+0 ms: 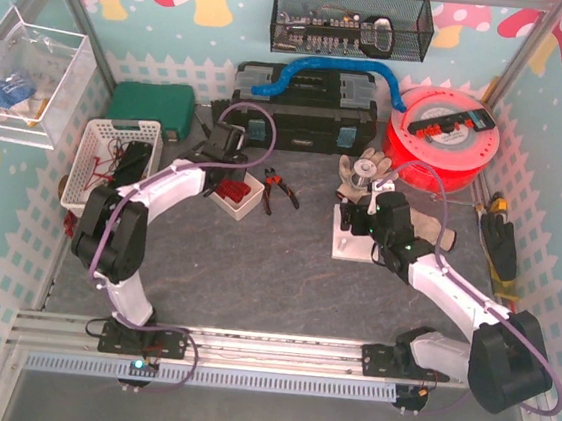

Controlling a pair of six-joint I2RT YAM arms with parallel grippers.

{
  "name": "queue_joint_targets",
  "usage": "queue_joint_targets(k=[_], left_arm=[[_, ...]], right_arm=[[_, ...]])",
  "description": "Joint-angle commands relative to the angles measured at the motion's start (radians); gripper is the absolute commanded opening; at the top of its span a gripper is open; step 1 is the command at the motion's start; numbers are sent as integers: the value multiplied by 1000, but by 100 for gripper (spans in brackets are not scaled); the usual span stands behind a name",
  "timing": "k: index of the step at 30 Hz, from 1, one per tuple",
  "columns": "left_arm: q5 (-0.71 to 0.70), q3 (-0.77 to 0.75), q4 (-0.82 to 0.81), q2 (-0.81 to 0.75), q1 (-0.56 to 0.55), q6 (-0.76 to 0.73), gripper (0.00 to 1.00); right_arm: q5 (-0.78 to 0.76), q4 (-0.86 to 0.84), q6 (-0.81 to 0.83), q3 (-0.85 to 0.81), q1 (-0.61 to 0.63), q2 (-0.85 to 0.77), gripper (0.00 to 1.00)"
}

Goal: Install the large spring

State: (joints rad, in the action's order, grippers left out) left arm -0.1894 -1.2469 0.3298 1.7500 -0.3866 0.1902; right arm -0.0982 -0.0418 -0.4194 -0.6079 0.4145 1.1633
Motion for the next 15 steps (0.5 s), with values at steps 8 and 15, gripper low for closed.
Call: queue_joint_targets(k=[8,15], left_arm=[[93,-21,125,97,57,-188,40],[43,-62,148,87,57,26,40]], right_arm=[[17,-18,2,5,9,-31,96],[13,-23,1,10,9,-37,96]])
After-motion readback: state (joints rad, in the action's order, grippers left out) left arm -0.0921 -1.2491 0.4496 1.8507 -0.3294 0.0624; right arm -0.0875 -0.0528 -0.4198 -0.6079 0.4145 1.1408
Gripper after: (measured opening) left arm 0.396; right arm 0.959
